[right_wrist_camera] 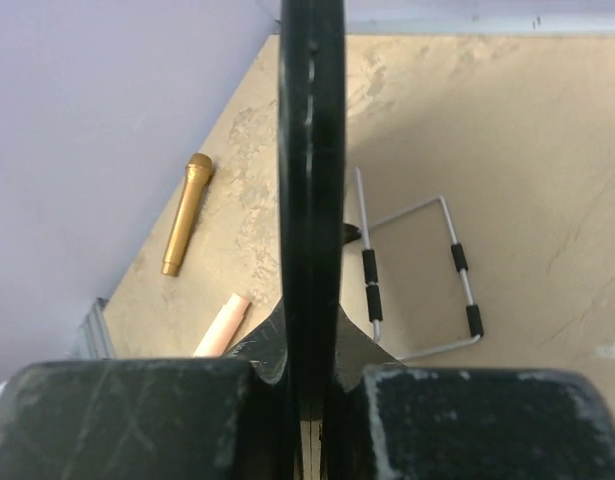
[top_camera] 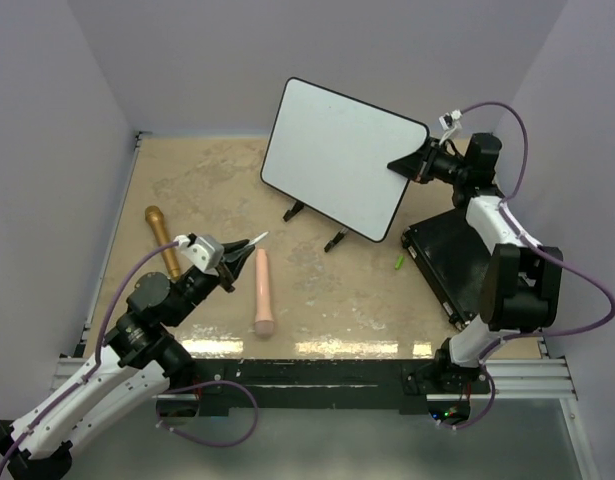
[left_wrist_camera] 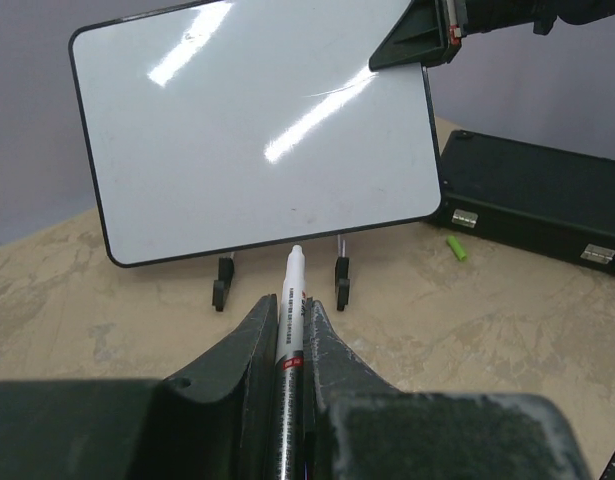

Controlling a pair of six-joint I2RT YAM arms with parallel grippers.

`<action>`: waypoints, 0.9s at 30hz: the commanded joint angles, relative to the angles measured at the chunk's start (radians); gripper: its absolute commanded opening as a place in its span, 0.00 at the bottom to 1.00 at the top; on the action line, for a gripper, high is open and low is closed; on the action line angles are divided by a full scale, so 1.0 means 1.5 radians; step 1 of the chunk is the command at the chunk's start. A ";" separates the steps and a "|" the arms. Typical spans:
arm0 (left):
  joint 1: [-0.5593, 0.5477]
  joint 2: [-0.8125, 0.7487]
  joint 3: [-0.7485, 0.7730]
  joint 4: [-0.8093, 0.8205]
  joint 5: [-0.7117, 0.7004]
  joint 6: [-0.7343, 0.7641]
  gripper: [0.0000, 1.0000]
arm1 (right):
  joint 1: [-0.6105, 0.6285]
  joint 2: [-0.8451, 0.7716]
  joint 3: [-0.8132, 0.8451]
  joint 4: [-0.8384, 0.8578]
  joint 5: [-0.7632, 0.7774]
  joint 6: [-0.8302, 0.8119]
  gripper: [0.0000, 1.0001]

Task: Write a sentence on the whiteboard
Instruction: Move the whiteboard to the center of the board.

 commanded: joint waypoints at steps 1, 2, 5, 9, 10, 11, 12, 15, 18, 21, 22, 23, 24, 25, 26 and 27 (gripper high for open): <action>0.002 0.001 0.021 0.065 0.007 -0.026 0.00 | 0.027 -0.097 0.092 -0.024 -0.057 -0.080 0.00; 0.002 0.004 0.028 0.067 0.006 -0.028 0.00 | 0.030 -0.104 0.097 -0.040 -0.066 -0.093 0.00; 0.002 0.016 0.058 0.071 0.011 -0.037 0.00 | 0.044 -0.136 0.105 -0.092 -0.086 -0.135 0.00; 0.002 0.023 0.098 0.078 0.024 -0.059 0.00 | 0.050 -0.179 0.111 -0.169 -0.110 -0.211 0.00; 0.003 0.023 0.103 0.080 0.027 -0.065 0.00 | 0.050 -0.186 0.111 -0.197 -0.118 -0.222 0.00; 0.003 0.022 0.108 0.080 0.028 -0.071 0.00 | 0.050 -0.201 0.112 -0.206 -0.136 -0.232 0.00; 0.002 0.016 0.117 0.080 0.044 -0.085 0.00 | 0.050 -0.208 0.113 -0.233 -0.143 -0.261 0.00; 0.003 0.000 0.129 0.068 0.065 -0.118 0.00 | 0.050 -0.233 0.123 -0.343 -0.163 -0.350 0.00; 0.002 -0.026 0.131 0.048 0.085 -0.152 0.00 | 0.050 -0.248 0.149 -0.489 -0.160 -0.478 0.00; 0.002 -0.049 0.123 0.021 0.100 -0.175 0.00 | 0.050 -0.264 0.163 -0.613 -0.134 -0.578 0.00; 0.002 -0.054 0.121 0.015 0.100 -0.178 0.00 | 0.050 -0.270 0.164 -0.650 -0.129 -0.592 0.00; 0.002 -0.062 0.120 0.007 0.103 -0.181 0.00 | 0.050 -0.276 0.165 -0.666 -0.122 -0.616 0.00; 0.002 -0.067 0.116 -0.012 0.106 -0.186 0.00 | 0.050 -0.292 0.165 -0.684 -0.110 -0.621 0.00; 0.002 -0.071 0.112 -0.016 0.105 -0.187 0.00 | 0.050 -0.300 0.166 -0.685 -0.108 -0.620 0.00; 0.002 -0.077 0.106 -0.021 0.104 -0.188 0.00 | 0.050 -0.309 0.164 -0.686 -0.109 -0.618 0.00; 0.002 -0.080 0.103 -0.021 0.104 -0.189 0.00 | 0.050 -0.323 0.159 -0.675 -0.109 -0.610 0.00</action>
